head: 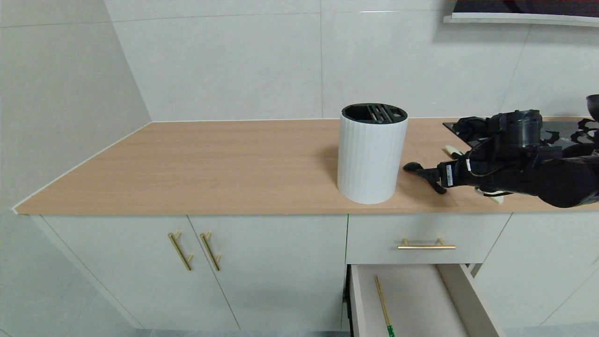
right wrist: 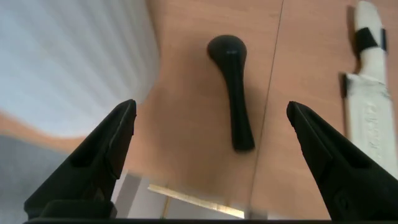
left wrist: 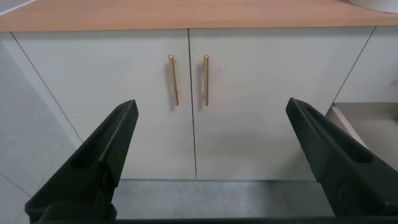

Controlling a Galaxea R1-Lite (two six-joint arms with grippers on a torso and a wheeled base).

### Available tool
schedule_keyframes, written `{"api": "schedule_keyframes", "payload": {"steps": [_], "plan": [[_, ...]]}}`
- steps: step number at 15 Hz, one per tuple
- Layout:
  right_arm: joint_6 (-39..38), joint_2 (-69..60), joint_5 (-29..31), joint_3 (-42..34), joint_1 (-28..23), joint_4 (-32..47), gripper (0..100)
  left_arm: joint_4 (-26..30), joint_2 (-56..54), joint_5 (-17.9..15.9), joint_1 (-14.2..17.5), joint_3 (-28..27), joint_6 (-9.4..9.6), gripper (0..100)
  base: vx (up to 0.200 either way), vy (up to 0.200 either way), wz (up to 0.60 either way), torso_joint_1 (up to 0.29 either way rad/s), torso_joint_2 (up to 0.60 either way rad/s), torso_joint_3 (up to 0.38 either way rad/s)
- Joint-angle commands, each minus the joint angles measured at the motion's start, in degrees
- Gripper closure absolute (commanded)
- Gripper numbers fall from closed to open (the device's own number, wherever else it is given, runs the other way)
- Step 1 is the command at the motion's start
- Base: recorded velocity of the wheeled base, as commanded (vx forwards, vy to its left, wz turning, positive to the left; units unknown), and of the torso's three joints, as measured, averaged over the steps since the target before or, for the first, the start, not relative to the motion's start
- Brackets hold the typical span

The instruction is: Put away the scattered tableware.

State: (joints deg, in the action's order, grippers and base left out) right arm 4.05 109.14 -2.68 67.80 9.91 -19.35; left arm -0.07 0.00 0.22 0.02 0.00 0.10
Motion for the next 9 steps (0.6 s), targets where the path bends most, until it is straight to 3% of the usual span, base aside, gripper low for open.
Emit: {"api": "schedule_keyframes", "payload": {"steps": [1, 4, 9], "plan": [[0.0, 3.6, 0.0, 0.3, -0.9, -0.7, 0, 0.0, 0.0, 0.0, 0.0, 0.0, -0.01, 0, 0.000, 0.000, 0.00, 0.000, 0.00, 0.000], [0.1, 8.0, 0.0, 1.0, -2.0, -5.7, 0, 0.0, 0.0, 0.0, 0.1, 0.0, -0.01, 0, 0.000, 0.000, 0.00, 0.000, 0.00, 0.000], [0.2, 10.3, -2.2, 1.8, -2.7, -7.1, 0, 0.0, 0.0, 0.0, 0.0, 0.0, -0.01, 0, 0.000, 0.000, 0.00, 0.000, 0.00, 0.000]]}}
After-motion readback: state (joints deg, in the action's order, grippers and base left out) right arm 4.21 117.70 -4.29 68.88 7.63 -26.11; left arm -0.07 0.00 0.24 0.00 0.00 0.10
